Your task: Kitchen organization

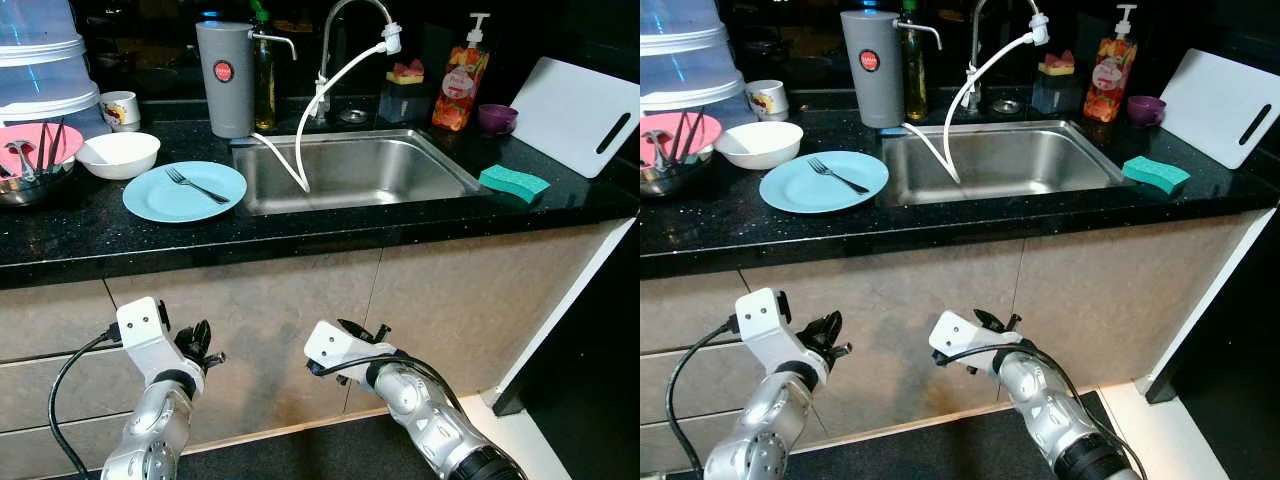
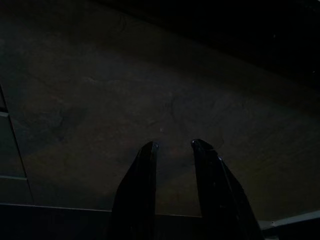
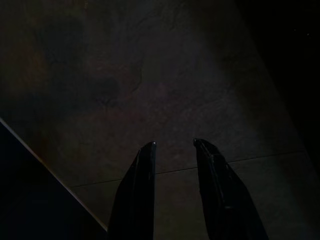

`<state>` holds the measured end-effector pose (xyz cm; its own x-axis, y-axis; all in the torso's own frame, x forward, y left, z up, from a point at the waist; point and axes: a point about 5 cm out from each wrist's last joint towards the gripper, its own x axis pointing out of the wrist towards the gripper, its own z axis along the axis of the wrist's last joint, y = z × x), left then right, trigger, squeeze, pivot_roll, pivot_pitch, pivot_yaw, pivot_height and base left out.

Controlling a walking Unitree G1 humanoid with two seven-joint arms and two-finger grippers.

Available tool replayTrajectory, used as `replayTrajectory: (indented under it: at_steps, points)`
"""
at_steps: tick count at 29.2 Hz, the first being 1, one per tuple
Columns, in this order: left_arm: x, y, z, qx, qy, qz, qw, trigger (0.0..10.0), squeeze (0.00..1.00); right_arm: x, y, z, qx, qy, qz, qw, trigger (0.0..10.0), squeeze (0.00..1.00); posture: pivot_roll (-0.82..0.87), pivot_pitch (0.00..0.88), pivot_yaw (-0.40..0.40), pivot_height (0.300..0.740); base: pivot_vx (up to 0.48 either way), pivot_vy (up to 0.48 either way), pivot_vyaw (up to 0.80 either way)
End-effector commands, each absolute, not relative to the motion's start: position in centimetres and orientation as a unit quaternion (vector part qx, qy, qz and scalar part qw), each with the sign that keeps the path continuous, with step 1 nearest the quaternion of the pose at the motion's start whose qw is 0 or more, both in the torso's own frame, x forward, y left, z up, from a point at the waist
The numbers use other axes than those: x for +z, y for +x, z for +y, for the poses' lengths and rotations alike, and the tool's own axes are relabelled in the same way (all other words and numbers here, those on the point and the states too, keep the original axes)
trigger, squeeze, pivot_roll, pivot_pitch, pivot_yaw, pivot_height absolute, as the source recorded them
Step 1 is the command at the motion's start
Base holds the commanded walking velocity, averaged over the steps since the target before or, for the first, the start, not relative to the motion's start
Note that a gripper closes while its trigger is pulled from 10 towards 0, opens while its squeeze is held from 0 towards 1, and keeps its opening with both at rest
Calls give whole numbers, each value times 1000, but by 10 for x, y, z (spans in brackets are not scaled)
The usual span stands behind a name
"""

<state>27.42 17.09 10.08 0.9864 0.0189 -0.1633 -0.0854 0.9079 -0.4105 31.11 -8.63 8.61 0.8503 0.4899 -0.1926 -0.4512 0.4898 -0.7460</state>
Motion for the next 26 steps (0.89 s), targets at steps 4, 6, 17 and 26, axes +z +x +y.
replayTrajectory:
  at_steps: [4,6,17,26]
  points:
    - [99,274,169,28,-221,85,971,10000,0,87,313,-89,270,-423,-21,865,10000,0,-141,18,-16,740,0,0,0]
    - [99,274,169,29,-221,85,971,10000,0,87,313,-89,270,-423,-21,865,10000,0,-141,18,-15,740,0,0,0]
    - [100,274,169,27,-221,84,971,10000,0,88,313,-89,269,-422,-21,865,10000,0,-142,17,-14,740,0,0,0]
    - [100,274,169,27,-220,84,972,10000,0,88,314,-89,269,-422,-21,865,10000,0,-141,17,-13,740,0,0,0]
